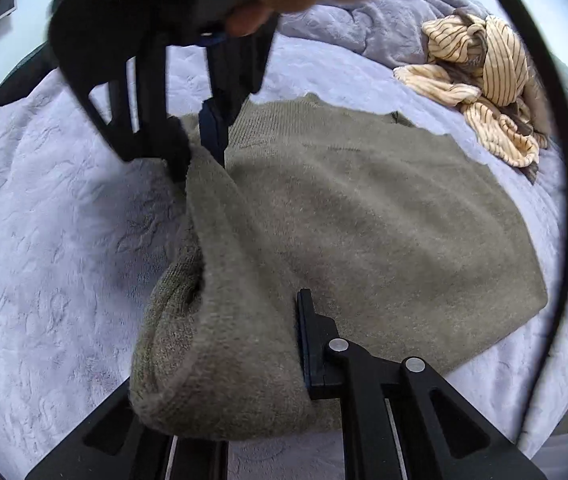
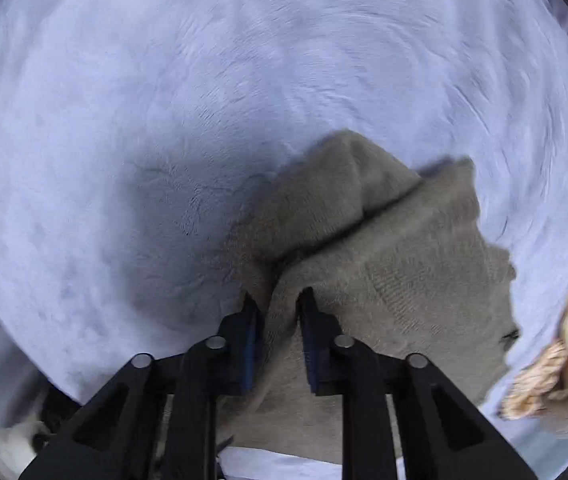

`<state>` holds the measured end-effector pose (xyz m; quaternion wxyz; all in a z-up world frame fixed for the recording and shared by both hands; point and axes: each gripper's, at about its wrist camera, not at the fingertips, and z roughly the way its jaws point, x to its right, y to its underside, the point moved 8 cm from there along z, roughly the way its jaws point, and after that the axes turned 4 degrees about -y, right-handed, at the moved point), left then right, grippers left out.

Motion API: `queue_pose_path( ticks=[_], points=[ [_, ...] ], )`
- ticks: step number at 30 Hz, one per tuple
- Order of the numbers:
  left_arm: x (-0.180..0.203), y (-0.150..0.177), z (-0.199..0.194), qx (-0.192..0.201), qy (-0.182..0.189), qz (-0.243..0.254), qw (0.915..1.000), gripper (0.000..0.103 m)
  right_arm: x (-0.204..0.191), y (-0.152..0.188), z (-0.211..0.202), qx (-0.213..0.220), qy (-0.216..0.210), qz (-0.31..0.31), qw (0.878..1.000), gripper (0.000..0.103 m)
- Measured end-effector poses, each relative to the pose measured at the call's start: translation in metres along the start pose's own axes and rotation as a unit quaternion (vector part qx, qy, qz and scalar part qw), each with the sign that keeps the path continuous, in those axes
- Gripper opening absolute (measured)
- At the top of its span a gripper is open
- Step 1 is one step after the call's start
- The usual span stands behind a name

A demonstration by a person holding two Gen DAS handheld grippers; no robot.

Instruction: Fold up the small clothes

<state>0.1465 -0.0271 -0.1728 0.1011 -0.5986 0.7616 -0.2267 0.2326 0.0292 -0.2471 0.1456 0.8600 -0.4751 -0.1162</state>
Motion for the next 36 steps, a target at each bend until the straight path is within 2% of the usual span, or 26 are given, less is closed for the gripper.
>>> queue_pose_path(
  ticks=[3,8,13,16,21,25,30,34,36],
  points=[
    [0.009,-0.014,-0.011,0.012,0.011,0.006,0.9999,0.013,0.019,0.017,-0.02,0.057,-0.055,0.031,0.996,0.017],
    [0.033,-0.037,-0.03,0.029,0.027,0.028,0.9988,0.012,0.056,0.059,-0.057,0.145,-0.114,0.074,0.98,0.017],
    [0.076,-0.061,-0.051,0.048,0.042,0.066,0.9958,0.013,0.096,0.096,-0.093,0.213,-0.143,0.1,0.961,0.017],
    [0.111,-0.073,-0.059,0.057,0.051,0.095,0.9925,0.012,0.144,0.124,-0.118,0.25,-0.159,0.125,0.947,0.017],
    [0.171,-0.079,-0.059,0.058,0.068,0.143,0.9856,0.013,0.196,0.181,-0.126,0.296,-0.171,0.161,0.926,0.017],
    [0.219,-0.07,-0.047,0.042,0.081,0.181,0.9793,0.013,0.243,0.228,-0.105,0.315,-0.195,0.21,0.905,0.017],
    [0.267,-0.042,-0.012,0.0,0.091,0.227,0.9695,0.013,0.29,0.273,-0.039,0.31,-0.221,0.275,0.882,0.017],
    [0.291,-0.012,0.015,-0.033,0.084,0.262,0.9608,0.013,0.313,0.292,0.028,0.287,-0.232,0.318,0.873,0.017],
    [0.294,-0.002,0.025,-0.046,0.077,0.269,0.959,0.013,0.317,0.294,0.05,0.289,-0.251,0.33,0.863,0.017]
  ],
)
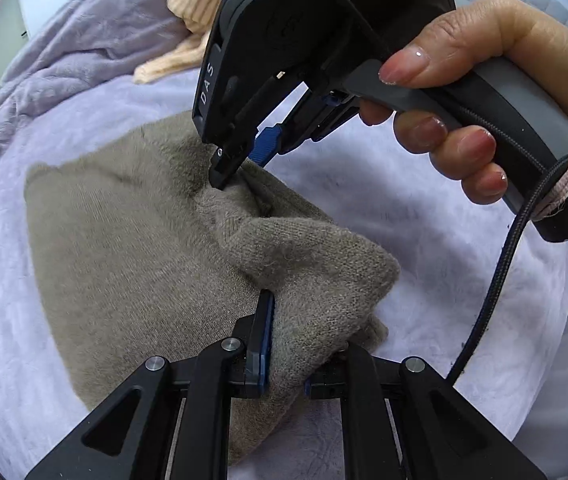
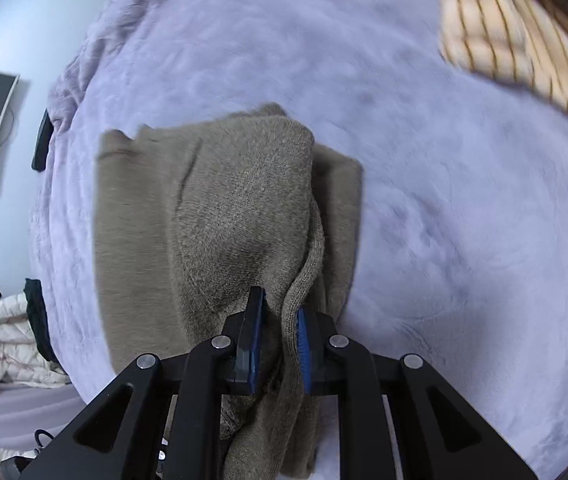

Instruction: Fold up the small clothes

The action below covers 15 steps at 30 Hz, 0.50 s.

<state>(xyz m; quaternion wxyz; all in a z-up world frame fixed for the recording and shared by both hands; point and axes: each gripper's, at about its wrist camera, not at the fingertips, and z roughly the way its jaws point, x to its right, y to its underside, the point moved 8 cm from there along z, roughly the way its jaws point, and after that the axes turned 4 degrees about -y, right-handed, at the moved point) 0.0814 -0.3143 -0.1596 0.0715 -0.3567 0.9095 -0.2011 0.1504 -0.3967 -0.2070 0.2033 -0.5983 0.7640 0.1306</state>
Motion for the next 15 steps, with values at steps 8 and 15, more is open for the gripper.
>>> queue_pose_path(
  ticks=[8,15],
  points=[
    [0.0,0.005,-0.005,-0.017,-0.013,-0.017,0.9996,0.013,0.005,0.0,0.002,0.02,-0.064,0.023,0.997,0.02],
    [-0.012,0.015,-0.038,-0.015,-0.037,-0.056,0.9976,0.075,0.012,0.008,-0.007,0.03,-0.087,0.054,0.994,0.024]
  ],
)
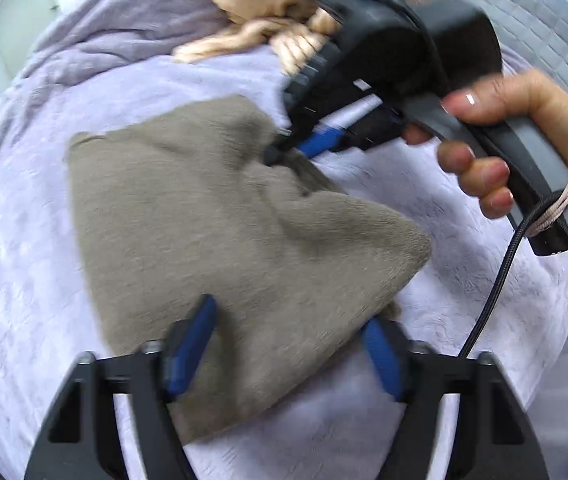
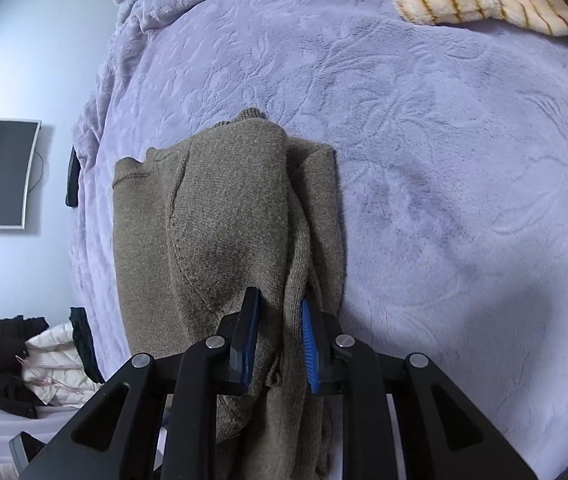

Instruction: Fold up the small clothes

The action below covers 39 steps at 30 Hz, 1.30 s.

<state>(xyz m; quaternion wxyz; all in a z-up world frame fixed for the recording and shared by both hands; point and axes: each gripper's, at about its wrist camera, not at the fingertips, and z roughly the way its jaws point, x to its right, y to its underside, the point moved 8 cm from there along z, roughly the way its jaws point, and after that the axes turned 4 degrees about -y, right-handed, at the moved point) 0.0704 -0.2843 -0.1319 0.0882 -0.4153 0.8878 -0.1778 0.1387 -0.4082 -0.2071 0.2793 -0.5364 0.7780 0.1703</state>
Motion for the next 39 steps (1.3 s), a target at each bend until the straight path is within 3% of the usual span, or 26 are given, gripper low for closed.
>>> queue_pose_path(
  ticks=[1,3,4,8,13,18,21,23,25,28,31,39],
  points=[
    [-0.003,0.003,-0.005,-0.003,0.003,-0.005,1.0,0.075,0.006,0.002,-0.005,0.002,-0.001,0.005,1.0,0.026],
    [-0.012,0.008,-0.011,-0.011,0.005,-0.022,0.9997,0.075,0.014,0.007,-0.012,0.006,0.014,0.016,1.0,0.043],
    [-0.017,0.012,-0.014,-0.015,0.004,-0.033,0.9993,0.075,0.018,0.008,-0.015,0.007,0.017,0.02,1.0,0.044],
    [-0.053,0.023,-0.021,-0.025,-0.018,-0.092,0.9952,0.075,0.024,0.02,-0.034,0.024,0.01,0.042,0.999,0.044],
    [-0.106,0.035,-0.024,-0.037,-0.037,-0.187,0.981,0.075,0.01,0.04,-0.053,0.04,-0.027,0.05,0.998,0.044],
    [-0.134,0.056,0.009,-0.096,-0.03,-0.237,0.9663,0.075,-0.025,0.06,-0.058,0.047,-0.067,0.018,0.996,0.044],
    [-0.129,0.075,0.025,-0.132,-0.011,-0.256,0.9576,0.075,-0.043,0.076,-0.046,0.024,-0.087,-0.005,0.996,0.044],
    [-0.124,0.082,0.027,-0.138,-0.013,-0.251,0.958,0.08,-0.041,0.092,-0.027,-0.01,-0.053,-0.019,0.998,0.044],
    [-0.122,0.087,0.03,-0.15,-0.023,-0.244,0.9579,0.095,-0.023,0.106,-0.005,-0.047,0.016,-0.021,0.999,0.042],
    [-0.119,0.095,0.032,-0.164,-0.018,-0.249,0.9545,0.095,-0.001,0.118,0.008,-0.066,0.059,-0.006,0.996,0.026],
    [-0.12,0.103,0.033,-0.171,-0.014,-0.259,0.9506,0.095,0.001,0.117,-0.002,-0.053,0.051,0.013,0.997,0.025],
    [-0.123,0.11,0.038,-0.183,-0.013,-0.265,0.9465,0.095,-0.007,0.087,-0.027,-0.028,0.081,-0.014,0.996,0.043]
  ],
)
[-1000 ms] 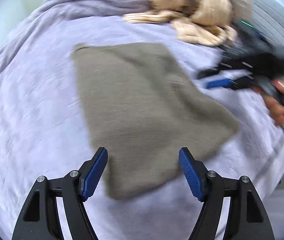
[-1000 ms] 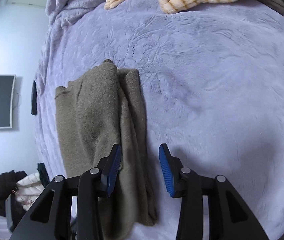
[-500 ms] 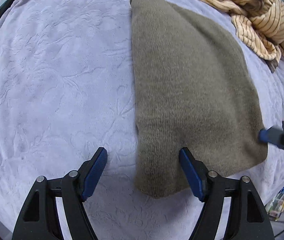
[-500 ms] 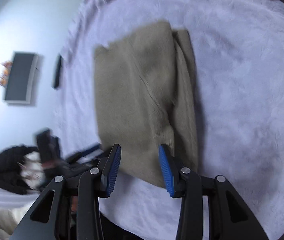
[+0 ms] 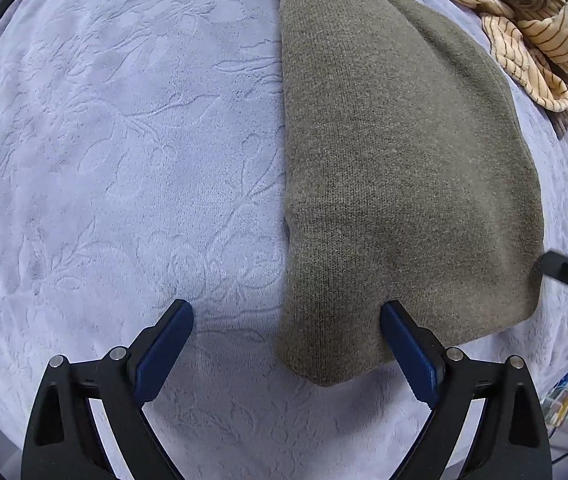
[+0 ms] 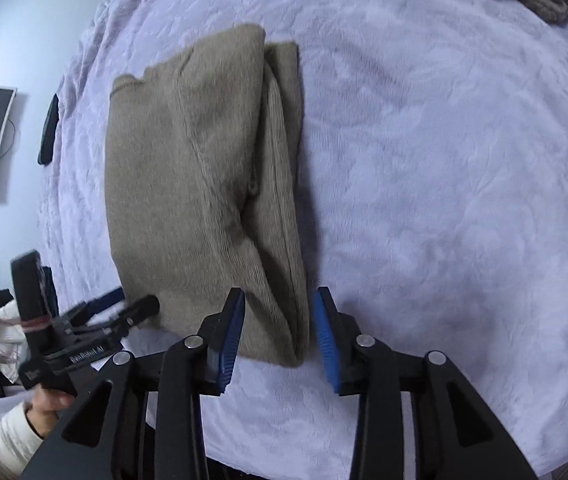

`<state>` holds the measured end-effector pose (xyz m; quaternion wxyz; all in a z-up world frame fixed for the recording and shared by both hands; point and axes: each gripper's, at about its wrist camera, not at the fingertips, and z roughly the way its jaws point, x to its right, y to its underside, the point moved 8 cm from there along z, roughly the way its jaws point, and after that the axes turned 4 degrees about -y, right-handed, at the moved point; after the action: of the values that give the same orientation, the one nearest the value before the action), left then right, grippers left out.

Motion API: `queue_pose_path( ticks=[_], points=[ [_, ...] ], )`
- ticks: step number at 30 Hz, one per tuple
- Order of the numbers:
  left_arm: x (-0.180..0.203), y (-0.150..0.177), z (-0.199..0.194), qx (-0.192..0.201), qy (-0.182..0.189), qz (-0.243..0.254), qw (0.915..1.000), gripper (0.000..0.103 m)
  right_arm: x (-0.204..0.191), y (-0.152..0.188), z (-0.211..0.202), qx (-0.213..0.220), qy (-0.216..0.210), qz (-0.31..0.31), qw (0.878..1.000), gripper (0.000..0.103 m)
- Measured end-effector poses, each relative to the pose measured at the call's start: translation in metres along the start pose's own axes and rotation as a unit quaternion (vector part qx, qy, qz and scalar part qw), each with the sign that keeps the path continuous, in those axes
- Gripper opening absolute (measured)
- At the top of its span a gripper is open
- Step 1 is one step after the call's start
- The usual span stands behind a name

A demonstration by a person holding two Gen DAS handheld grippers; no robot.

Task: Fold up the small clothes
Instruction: 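Open both tools and withdraw them from the folded sweater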

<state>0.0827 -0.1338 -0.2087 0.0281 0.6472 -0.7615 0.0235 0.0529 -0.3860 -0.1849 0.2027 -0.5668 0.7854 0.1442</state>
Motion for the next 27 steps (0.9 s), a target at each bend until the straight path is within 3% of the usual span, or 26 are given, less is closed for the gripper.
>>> queue_pose_path(
  ticks=[3,8,10,17,19,20,24,27],
  points=[
    [0.001,-0.002,0.004,-0.005,0.001,-0.001,1.0,0.095,0.0,-0.02,-0.002,0.013,-0.005,0.01,1.0,0.05],
    [-0.003,-0.003,0.008,-0.014,0.0,-0.003,0.9999,0.099,0.0,-0.058,-0.001,0.026,-0.007,0.006,1.0,0.05],
    [0.001,-0.019,0.013,-0.013,0.005,-0.002,0.9999,0.099,-0.002,-0.077,0.001,0.033,-0.014,0.009,0.999,0.05],
    [-0.016,-0.031,0.004,0.001,0.016,-0.012,0.9998,0.099,-0.005,-0.132,0.02,0.044,-0.086,0.064,0.993,0.052],
    [-0.019,-0.037,0.005,0.001,0.015,-0.013,0.9998,0.099,-0.013,-0.141,0.02,0.05,-0.092,0.045,0.994,0.025],
    [-0.02,-0.039,0.007,0.0,0.013,-0.012,0.9999,0.099,-0.015,-0.143,0.019,0.051,-0.07,0.027,0.996,0.012],
    [-0.016,-0.041,0.02,-0.007,0.008,-0.007,0.9999,0.099,0.001,-0.149,0.032,0.043,0.048,-0.015,0.998,0.01],
    [-0.001,-0.029,0.027,-0.01,0.004,-0.004,0.9999,0.099,0.015,-0.15,0.033,0.047,0.048,0.005,0.998,0.011]
  ],
)
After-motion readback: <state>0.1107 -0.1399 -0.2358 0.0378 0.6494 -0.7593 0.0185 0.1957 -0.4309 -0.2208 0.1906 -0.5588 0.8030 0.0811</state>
